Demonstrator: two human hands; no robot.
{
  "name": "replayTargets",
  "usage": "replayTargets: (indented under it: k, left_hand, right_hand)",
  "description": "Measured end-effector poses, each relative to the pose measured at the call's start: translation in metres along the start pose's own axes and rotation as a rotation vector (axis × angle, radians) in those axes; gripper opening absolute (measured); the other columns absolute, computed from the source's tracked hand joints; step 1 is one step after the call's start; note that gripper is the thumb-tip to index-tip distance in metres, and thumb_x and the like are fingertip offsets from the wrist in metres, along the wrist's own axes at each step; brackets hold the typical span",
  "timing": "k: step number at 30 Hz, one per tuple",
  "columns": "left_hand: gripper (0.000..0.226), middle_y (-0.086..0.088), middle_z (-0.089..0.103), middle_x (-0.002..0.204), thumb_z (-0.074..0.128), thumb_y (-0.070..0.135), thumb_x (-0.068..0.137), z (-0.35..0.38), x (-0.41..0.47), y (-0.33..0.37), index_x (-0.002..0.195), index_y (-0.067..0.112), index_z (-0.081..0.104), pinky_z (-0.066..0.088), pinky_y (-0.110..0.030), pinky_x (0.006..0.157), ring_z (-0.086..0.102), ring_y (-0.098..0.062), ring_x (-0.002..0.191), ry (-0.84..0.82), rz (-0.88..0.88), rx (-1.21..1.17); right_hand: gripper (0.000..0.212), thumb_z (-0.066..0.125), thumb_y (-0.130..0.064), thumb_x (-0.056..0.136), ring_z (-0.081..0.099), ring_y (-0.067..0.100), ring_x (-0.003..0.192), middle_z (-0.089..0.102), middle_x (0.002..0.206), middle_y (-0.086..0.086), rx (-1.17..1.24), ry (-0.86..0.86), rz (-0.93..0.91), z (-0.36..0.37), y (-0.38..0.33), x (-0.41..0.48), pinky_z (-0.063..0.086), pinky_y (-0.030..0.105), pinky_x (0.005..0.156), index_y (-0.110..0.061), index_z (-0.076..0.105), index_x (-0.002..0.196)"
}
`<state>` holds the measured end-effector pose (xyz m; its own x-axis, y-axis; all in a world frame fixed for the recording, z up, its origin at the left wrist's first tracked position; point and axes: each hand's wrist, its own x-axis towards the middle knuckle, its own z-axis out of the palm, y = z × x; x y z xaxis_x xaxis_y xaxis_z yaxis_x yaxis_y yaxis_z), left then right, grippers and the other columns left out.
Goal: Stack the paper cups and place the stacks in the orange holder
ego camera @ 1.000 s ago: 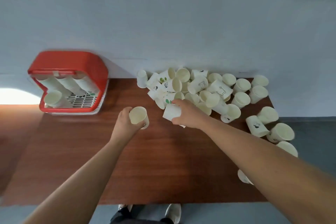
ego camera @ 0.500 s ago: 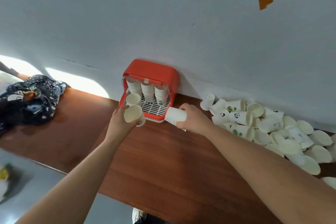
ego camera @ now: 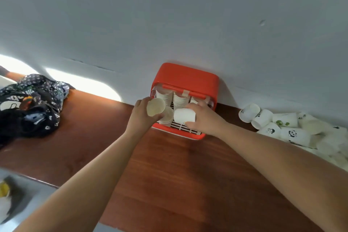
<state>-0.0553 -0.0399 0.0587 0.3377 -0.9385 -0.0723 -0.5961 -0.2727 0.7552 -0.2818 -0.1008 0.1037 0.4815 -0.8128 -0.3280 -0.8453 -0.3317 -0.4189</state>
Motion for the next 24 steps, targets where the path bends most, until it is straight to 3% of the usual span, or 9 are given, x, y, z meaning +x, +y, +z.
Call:
replayTargets:
  k: [3, 9, 13, 18, 24]
  left_hand:
    - [0.081, -0.002, 0.052, 0.134, 0.086, 0.039, 0.072, 0.010, 0.013, -0.007, 0.141, 0.021, 0.048, 0.038, -0.027, 0.091, 0.052, -0.019, 0.119, -0.058, 0.020, -0.022]
    - [0.073, 0.000, 0.054, 0.131, 0.083, 0.044, 0.076, 0.024, 0.026, -0.011, 0.139, 0.028, 0.049, 0.045, -0.031, 0.095, 0.054, -0.020, 0.119, -0.123, 0.116, -0.050]
    - [0.069, 0.009, 0.056, 0.131, 0.080, 0.046, 0.079, 0.020, 0.023, -0.019, 0.137, 0.031, 0.048, 0.049, -0.029, 0.094, 0.053, -0.009, 0.116, -0.128, 0.111, -0.170]
    - [0.069, 0.011, 0.055, 0.132, 0.080, 0.040, 0.081, 0.024, 0.024, -0.023, 0.141, 0.030, 0.046, 0.047, -0.028, 0.097, 0.050, -0.010, 0.121, -0.170, 0.144, -0.183]
    - [0.068, 0.005, 0.054, 0.142, 0.079, 0.042, 0.081, 0.040, 0.032, -0.032, 0.140, 0.032, 0.046, 0.050, -0.036, 0.098, 0.052, -0.016, 0.124, -0.166, 0.191, -0.093]
  right_hand:
    - [0.075, 0.073, -0.038, 0.080, 0.027, 0.033, 0.136, 0.035, 0.144, 0.011, -0.013, 0.056, 0.030, -0.002, -0.005, 0.011, 0.035, 0.047, 0.109, -0.022, 0.035, 0.144]
    - [0.067, 0.075, -0.039, 0.081, 0.043, 0.026, 0.120, 0.046, 0.129, 0.008, 0.045, 0.219, 0.090, -0.003, -0.017, 0.019, 0.045, 0.037, 0.089, -0.014, 0.038, 0.130]
    - [0.069, 0.072, -0.044, 0.081, 0.043, 0.023, 0.123, 0.044, 0.133, 0.002, 0.104, 0.371, 0.021, 0.005, -0.023, 0.021, 0.040, 0.031, 0.093, -0.021, 0.039, 0.137]
    - [0.088, 0.071, -0.047, 0.082, 0.042, 0.025, 0.130, 0.040, 0.140, 0.001, 0.091, 0.364, -0.014, 0.002, -0.015, 0.017, 0.040, 0.050, 0.107, -0.029, 0.020, 0.151]
    - [0.080, 0.078, -0.042, 0.079, 0.045, 0.020, 0.127, 0.045, 0.139, 0.000, 0.251, 0.480, 0.033, -0.003, -0.023, 0.019, 0.046, 0.044, 0.103, -0.020, 0.033, 0.141]
